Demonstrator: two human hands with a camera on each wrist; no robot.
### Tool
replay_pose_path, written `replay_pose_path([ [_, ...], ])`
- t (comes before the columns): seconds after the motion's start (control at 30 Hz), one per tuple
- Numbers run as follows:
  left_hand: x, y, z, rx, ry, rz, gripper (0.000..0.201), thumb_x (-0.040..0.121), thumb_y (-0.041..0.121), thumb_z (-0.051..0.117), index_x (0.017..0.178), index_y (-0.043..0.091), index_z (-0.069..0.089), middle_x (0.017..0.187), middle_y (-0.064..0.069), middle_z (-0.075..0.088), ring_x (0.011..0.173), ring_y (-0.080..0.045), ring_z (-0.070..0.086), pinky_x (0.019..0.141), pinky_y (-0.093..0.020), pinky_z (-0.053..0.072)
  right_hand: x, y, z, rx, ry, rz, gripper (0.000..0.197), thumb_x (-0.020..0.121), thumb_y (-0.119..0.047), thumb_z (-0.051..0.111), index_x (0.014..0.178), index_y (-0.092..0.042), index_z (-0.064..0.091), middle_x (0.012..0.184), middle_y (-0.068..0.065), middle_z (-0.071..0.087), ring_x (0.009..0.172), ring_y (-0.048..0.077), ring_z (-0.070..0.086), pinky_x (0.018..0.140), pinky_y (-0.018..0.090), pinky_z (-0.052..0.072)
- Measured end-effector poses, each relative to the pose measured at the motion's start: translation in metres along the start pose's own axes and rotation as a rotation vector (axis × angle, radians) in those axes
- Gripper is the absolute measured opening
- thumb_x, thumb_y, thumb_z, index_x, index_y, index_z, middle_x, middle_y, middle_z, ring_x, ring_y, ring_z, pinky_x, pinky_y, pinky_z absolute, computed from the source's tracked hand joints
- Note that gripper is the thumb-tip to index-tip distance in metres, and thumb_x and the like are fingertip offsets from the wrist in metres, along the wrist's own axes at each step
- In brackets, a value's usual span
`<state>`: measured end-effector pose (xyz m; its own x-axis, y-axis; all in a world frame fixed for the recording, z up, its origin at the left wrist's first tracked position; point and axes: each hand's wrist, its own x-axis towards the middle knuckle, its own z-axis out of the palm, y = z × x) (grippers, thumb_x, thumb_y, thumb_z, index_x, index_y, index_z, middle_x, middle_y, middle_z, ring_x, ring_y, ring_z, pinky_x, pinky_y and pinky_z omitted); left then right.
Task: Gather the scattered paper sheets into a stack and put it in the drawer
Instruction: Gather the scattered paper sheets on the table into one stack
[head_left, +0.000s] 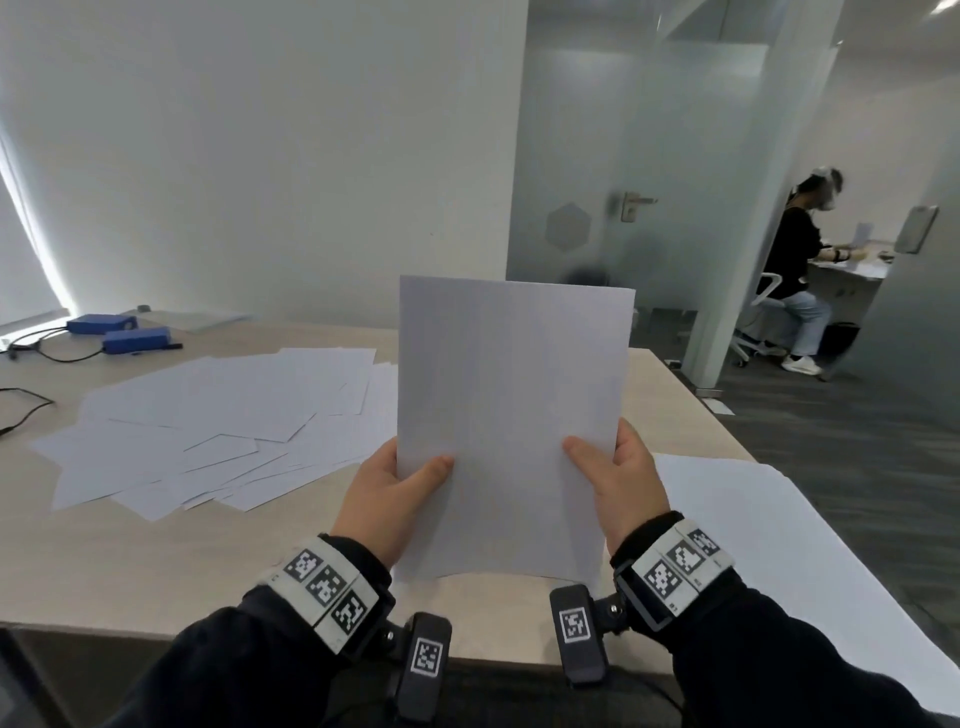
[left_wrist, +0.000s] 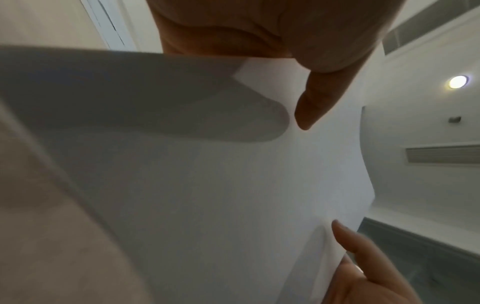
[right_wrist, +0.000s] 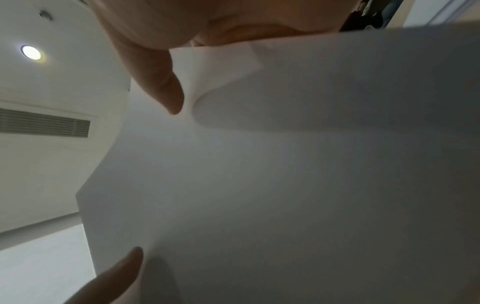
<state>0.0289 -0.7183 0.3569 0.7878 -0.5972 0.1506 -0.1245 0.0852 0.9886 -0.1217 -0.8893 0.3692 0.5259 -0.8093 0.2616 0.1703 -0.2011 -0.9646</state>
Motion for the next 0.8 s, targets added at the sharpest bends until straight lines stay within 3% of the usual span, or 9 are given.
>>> replay_pose_path([
  [0.1,-0.009,-0.014,0.002,0.083,0.006,-0.06,0.008,0.089,0.026,0.068,0.097,0.027,0.07,0.092,0.005,0.077,0.088,-0.018,0.072,0.078,-0.037,0.056,-0.014,0.016,-0.003,-0.135,-0.025,0.095,0.022,0.083,-0.008,0.056,0.104,-0.015,0.058,0.091,0.003,0.069,0.088,0.025,0.066,0.075,0.037,0.053],
  [0.2,-0.017,-0.019,0.005,0.136,-0.024,-0.112,0.007,0.094,0.022,0.063,0.095,0.027,0.068,0.093,0.004,0.074,0.087,-0.018,0.069,0.07,-0.03,0.05,-0.022,0.023,-0.007,-0.3,-0.109,0.223,0.025,0.084,-0.005,0.047,0.106,-0.016,0.05,0.1,0.014,0.065,0.093,0.034,0.064,0.081,0.041,0.052],
  [0.3,-0.021,-0.017,0.013,0.143,-0.042,-0.102,0.012,0.095,0.022,0.061,0.104,0.022,0.069,0.094,0.004,0.075,0.087,-0.019,0.07,0.072,-0.032,0.052,-0.03,0.015,-0.018,-0.393,-0.131,0.214,0.025,0.086,-0.003,0.044,0.108,-0.015,0.048,0.093,0.006,0.059,0.079,0.023,0.056,0.066,0.029,0.045],
  [0.37,-0.019,-0.016,0.024,0.12,-0.036,-0.095,0.014,0.094,0.021,0.063,0.106,0.019,0.07,0.093,0.002,0.076,0.086,-0.021,0.072,0.078,-0.036,0.055,-0.035,0.006,-0.03,-0.355,-0.071,0.174,0.028,0.087,-0.002,0.046,0.107,-0.022,0.051,0.093,-0.003,0.064,0.077,0.016,0.06,0.061,0.02,0.046],
  [0.5,-0.017,-0.017,0.06,-0.007,-0.087,-0.161,0.016,0.092,0.021,0.066,0.107,0.017,0.07,0.096,-0.004,0.078,0.089,-0.03,0.073,0.089,-0.052,0.056,-0.047,-0.006,-0.067,-0.298,0.078,0.148,0.03,0.089,-0.01,0.05,0.108,-0.033,0.055,0.093,-0.006,0.069,0.07,0.01,0.063,0.058,0.025,0.049],
  [0.67,-0.028,-0.013,0.129,0.008,-0.262,-0.18,0.029,0.091,0.009,0.058,0.118,0.019,0.059,0.105,-0.005,0.074,0.093,-0.03,0.071,0.089,-0.051,0.056,-0.067,-0.01,-0.133,-0.405,0.252,0.102,0.033,0.089,-0.006,0.048,0.108,-0.032,0.059,0.094,-0.021,0.065,0.077,-0.012,0.06,0.059,0.006,0.044],
  [0.8,-0.037,-0.014,0.175,0.211,-0.397,-0.106,0.048,0.087,0.011,0.061,0.129,0.024,0.044,0.113,0.0,0.068,0.097,-0.024,0.068,0.09,-0.05,0.056,-0.077,-0.003,-0.186,-0.49,0.383,0.168,0.037,0.087,-0.01,0.049,0.113,-0.035,0.058,0.103,-0.022,0.063,0.089,-0.004,0.06,0.068,0.017,0.044],
])
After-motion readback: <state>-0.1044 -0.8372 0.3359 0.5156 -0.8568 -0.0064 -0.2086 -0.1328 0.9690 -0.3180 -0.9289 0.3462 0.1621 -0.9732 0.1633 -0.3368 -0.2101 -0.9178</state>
